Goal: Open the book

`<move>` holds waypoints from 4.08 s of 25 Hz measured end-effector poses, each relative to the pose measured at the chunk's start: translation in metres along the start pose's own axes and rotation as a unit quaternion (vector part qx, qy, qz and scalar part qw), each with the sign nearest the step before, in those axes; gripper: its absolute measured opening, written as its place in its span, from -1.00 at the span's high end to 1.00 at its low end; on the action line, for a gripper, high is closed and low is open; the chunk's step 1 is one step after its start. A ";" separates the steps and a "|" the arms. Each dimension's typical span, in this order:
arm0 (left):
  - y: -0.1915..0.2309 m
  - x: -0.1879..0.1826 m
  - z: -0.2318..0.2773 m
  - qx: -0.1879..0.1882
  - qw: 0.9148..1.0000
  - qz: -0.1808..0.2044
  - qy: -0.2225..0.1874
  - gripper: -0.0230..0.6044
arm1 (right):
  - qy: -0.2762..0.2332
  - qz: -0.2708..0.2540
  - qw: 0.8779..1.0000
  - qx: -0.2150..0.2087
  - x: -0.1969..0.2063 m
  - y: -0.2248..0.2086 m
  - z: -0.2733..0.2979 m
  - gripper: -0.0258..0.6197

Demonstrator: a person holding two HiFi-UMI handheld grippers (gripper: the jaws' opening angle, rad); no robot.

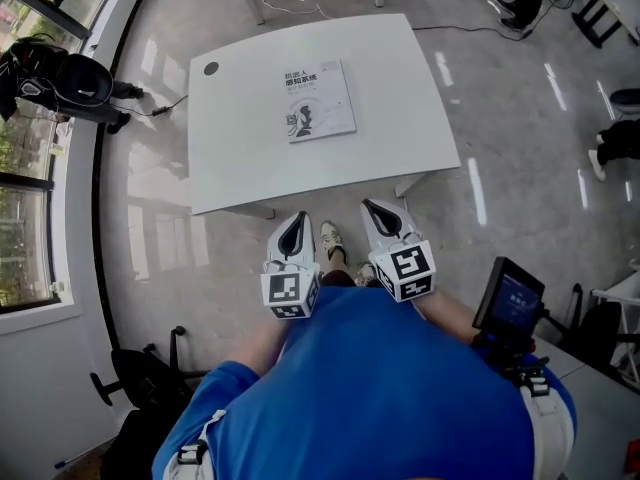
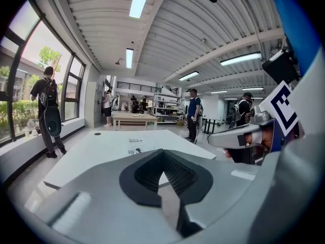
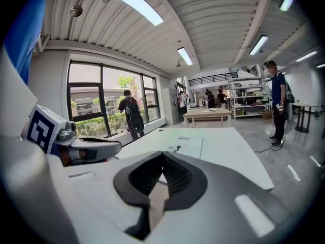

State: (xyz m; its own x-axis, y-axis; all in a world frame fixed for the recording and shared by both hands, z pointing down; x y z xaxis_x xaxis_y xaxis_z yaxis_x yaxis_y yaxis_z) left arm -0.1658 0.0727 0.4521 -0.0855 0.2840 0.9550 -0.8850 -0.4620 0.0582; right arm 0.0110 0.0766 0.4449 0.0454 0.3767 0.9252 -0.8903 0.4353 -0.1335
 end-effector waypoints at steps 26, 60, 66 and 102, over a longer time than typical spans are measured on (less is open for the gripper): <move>0.068 -0.023 0.197 0.086 0.995 0.022 0.054 0.91 | 0.060 0.020 0.995 0.082 -0.043 -0.107 0.156 0.91; -0.030 0.053 0.355 0.006 0.934 0.231 0.272 0.24 | 0.099 0.044 0.994 -0.008 -0.014 -0.252 0.188 0.91; -0.024 0.060 0.358 0.003 0.929 0.235 0.287 0.24 | 0.107 0.052 0.993 -0.011 -0.010 -0.255 0.192 0.91; -0.017 0.043 0.347 0.065 0.957 0.138 0.248 0.89 | 0.105 0.054 0.993 -0.021 -0.009 -0.246 0.202 0.91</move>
State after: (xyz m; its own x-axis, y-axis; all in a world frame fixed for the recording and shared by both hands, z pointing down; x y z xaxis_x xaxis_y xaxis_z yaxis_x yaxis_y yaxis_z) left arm 0.0049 -0.1988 0.5931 -0.5424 0.4849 0.6861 -0.7361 -0.6678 -0.1100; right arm 0.1386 -0.1990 0.5412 0.0471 0.5832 0.8110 -0.8756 0.4148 -0.2475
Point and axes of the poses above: the fingertips, and each gripper's own axes: z forward along the fingers, y to its left, x out of its underside, the point moved 6 cm from there along -z, backward along the fingers, and after that the axes turned 1 degree about z, right-handed, at the moved point
